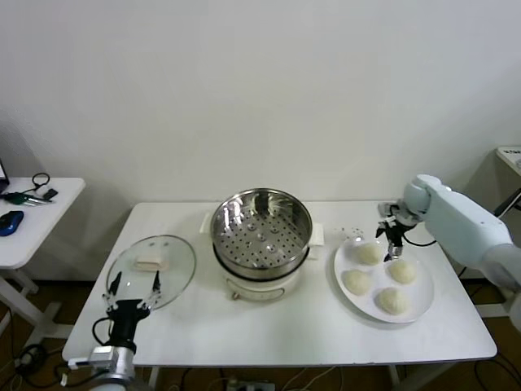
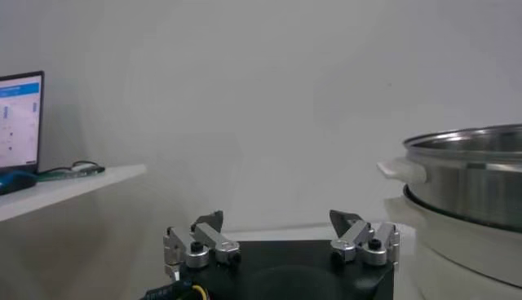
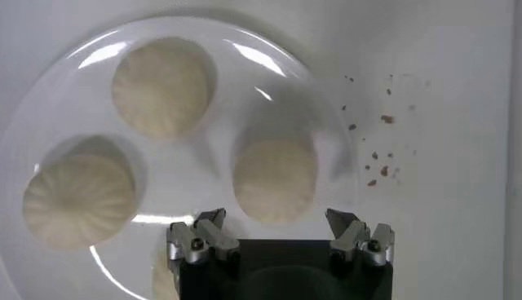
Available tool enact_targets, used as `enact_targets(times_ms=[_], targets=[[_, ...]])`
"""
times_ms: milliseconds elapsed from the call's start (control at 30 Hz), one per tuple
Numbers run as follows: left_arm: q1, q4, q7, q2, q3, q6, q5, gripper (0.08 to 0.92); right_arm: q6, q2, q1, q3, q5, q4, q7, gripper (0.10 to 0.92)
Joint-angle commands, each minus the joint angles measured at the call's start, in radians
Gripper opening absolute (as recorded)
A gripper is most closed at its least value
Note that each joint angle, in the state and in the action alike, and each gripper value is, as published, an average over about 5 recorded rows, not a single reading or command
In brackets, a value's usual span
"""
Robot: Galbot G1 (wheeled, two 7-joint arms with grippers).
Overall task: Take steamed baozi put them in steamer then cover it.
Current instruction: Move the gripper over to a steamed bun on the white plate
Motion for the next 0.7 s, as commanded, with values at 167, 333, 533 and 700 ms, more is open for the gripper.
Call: enact_targets(times_ms=[167,333,533,700], targets=[[0.005,-0.003,-0.001,0.007,-0.006,-0.002,-0.006,0.823,0.006,0.067,-0.019,0.032,-0.061,-0.063,0.004,0.823],[0.01,-0.003,-0.001,0.008,-0.011,-0.005,-0.01,0.823,0.008,0.066,-0.018,0.029,-0.072,-0.067,-0.002,0.822],[0.01,-0.002,-0.001,0.008,-0.011,-0.007,-0.012,0.823,0.007,0.071,-0.022,0.034,-0.07,-0.068,-0.003,0.79],[0.011,-0.003,-0.001,0.009,-0.011,-0.007,-0.012,0.823,0.009,0.072,-0.023,0.04,-0.068,-0.069,-0.002,0.747]])
